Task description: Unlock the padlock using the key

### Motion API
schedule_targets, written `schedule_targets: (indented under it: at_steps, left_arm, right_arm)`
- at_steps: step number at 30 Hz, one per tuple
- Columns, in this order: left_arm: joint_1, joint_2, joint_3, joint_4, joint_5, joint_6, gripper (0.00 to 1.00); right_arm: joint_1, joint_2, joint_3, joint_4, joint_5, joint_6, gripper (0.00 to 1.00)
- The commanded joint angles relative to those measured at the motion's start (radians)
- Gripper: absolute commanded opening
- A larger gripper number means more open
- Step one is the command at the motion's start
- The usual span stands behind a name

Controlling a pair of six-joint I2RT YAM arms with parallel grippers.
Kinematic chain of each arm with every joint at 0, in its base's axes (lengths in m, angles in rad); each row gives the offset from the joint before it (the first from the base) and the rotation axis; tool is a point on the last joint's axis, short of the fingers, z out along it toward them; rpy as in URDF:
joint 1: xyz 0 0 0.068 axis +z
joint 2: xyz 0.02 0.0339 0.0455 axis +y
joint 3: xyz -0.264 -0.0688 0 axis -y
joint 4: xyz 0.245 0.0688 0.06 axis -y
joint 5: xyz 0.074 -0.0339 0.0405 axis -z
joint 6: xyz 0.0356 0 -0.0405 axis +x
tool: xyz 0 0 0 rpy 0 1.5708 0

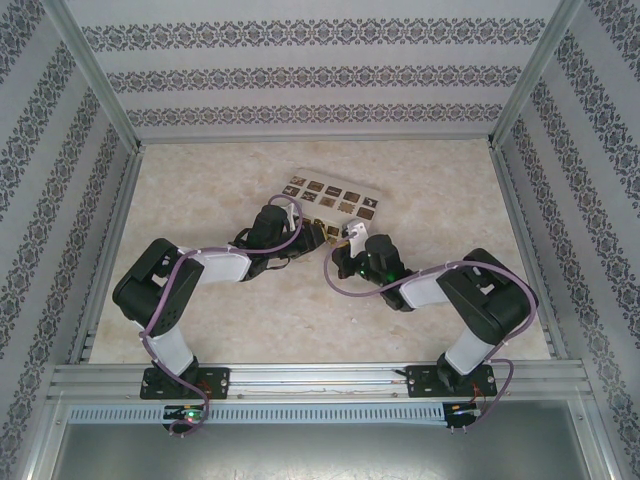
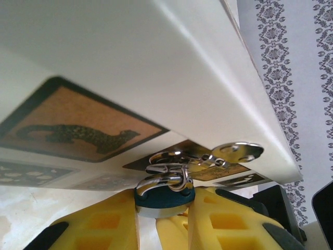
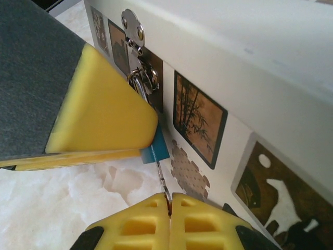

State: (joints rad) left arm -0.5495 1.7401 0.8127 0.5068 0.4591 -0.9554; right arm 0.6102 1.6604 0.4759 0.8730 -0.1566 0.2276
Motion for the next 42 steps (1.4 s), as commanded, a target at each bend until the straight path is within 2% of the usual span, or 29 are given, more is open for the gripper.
schedule_targets:
  at_steps: [1, 18, 42]
  left_arm:
    - [-0.035, 0.0, 0.033, -0.002, 0.11, -0.006, 0.24]
    - [-0.036, -0.002, 0.035, -0.019, 0.121, 0.003, 0.24]
    - [-0.026, 0.149, 0.006, 0.149, 0.067, -0.027, 0.25]
  right_arm:
    - [-0.01, 0.015, 0.075, 0.134, -0.053, -0.014, 0.0]
    - [-0.053, 0.044, 0.148, 0.178, -0.143, 0.011, 0.0]
    - [-0.035, 0.184, 0.054, 0.186, -0.085, 0.101, 0.0]
